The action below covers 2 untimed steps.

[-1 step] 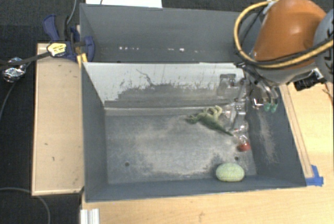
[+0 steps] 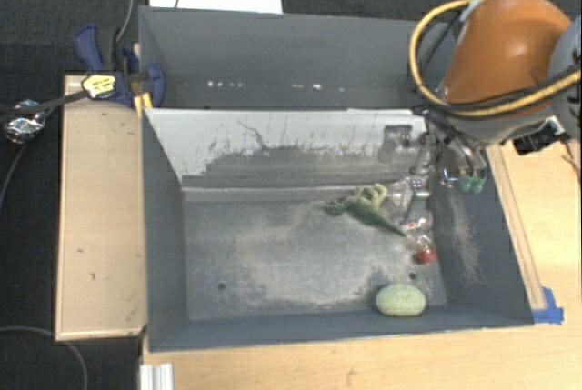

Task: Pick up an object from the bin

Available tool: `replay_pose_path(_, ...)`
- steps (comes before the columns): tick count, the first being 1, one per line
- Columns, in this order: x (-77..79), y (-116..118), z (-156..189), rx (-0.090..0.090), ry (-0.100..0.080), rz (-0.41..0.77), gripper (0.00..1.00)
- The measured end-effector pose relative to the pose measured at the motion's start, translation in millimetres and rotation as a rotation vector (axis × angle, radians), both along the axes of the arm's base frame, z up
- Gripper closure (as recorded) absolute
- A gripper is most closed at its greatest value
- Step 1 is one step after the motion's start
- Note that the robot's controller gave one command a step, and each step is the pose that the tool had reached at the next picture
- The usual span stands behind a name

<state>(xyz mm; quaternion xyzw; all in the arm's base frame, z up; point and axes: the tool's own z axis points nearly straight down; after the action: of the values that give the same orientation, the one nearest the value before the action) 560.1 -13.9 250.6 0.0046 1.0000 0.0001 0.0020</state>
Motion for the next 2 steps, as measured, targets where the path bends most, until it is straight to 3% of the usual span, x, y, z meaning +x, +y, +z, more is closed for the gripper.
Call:
replay_pose_path(1, 10.5, 2, -34, -0.001, -0.009, 0.042, 0.0)
replay_pose_path(2, 14.2, -9, -97, 0.001, -0.005, -0.007, 0.0)
